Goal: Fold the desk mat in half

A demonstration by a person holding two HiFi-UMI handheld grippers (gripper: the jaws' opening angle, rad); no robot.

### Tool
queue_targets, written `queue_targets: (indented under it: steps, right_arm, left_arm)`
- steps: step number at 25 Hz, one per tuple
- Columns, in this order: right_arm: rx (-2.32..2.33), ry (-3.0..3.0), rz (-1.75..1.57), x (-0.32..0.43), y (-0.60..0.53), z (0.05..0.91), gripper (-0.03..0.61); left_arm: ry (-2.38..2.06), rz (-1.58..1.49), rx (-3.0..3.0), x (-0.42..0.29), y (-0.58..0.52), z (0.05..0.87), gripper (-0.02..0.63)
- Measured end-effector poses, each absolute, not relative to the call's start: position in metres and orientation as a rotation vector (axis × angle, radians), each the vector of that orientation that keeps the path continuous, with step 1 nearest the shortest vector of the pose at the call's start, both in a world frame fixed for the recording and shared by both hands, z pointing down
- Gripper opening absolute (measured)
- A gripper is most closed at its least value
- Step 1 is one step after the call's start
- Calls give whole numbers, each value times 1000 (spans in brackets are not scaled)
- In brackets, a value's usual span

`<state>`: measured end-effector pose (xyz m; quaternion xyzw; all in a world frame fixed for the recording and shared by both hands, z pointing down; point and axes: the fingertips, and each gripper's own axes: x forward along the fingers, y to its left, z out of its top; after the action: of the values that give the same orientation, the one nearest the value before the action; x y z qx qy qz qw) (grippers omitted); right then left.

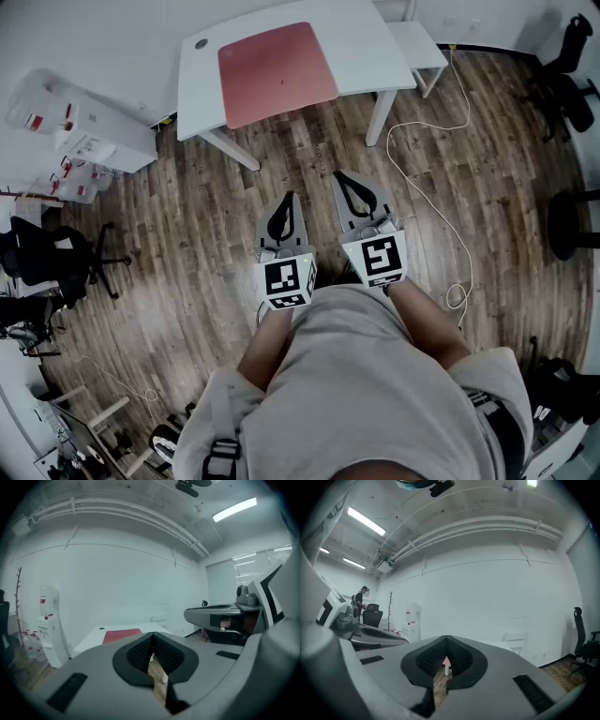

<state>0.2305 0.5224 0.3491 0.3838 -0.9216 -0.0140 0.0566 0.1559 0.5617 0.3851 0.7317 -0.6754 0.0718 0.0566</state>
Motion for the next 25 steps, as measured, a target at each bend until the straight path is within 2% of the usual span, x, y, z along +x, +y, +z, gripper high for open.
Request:
queue_targets:
  steps: [8, 25]
  right_arm:
    - [1097, -2728, 36, 237, 510, 402, 41]
    - [969, -2525, -95, 142, 419, 456, 41]
  left_arm:
    - [-2002, 363, 2162, 159, 559, 428, 12]
    - [-1835, 372, 2142, 38, 466, 474, 12]
